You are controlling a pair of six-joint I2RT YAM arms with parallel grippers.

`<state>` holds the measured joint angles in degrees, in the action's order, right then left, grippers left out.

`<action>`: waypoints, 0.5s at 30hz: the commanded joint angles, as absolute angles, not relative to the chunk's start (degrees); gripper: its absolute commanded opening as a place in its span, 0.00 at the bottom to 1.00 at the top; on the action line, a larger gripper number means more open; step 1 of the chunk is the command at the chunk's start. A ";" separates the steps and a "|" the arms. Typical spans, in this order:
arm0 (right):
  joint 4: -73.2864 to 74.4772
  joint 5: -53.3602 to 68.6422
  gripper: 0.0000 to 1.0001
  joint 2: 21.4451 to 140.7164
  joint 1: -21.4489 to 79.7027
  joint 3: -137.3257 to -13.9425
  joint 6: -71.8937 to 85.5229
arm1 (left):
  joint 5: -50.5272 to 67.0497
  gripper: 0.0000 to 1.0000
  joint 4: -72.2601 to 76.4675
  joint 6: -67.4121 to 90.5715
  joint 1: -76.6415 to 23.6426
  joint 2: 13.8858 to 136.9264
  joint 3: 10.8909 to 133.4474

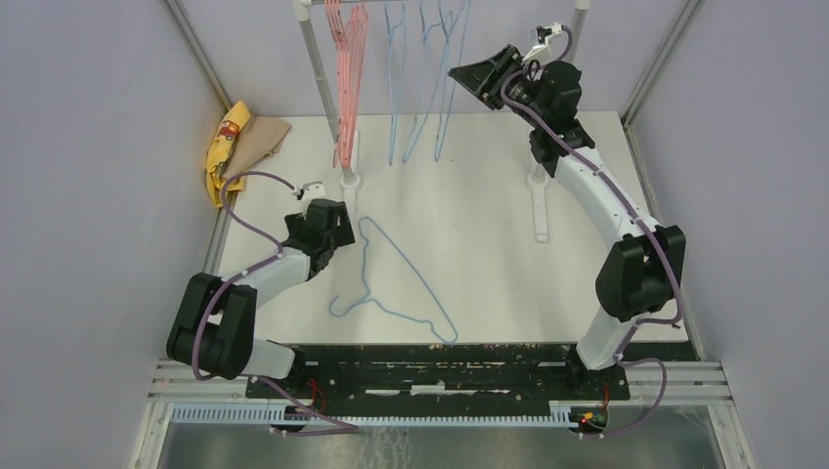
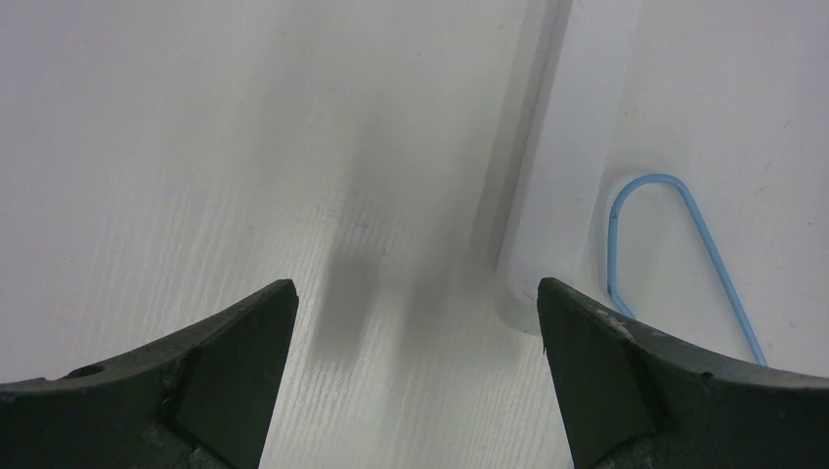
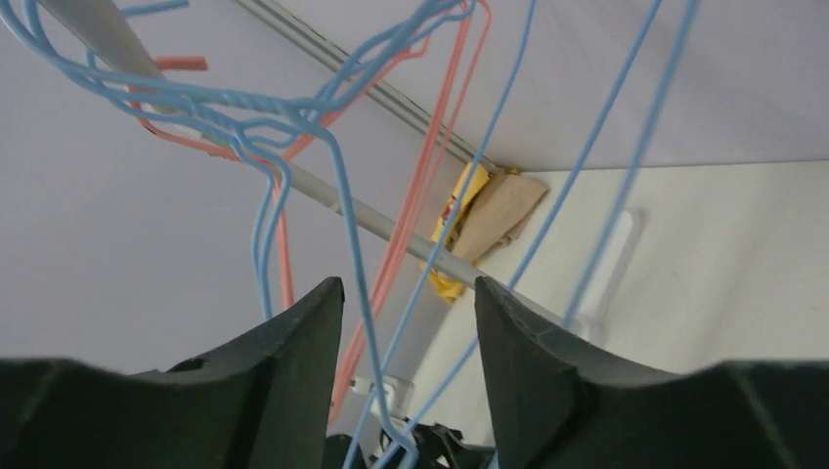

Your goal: Organize the hangers

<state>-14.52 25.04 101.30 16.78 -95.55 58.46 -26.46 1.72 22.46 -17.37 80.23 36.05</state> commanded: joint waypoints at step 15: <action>10.83 0.93 0.75 69.12 37.92 -58.00 16.09 | -25.93 0.99 2.96 24.16 -17.23 82.09 38.76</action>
<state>0.93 10.09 69.10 30.11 -65.52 29.54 -26.30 1.63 22.46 -17.37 81.41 36.53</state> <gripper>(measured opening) 0.771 0.992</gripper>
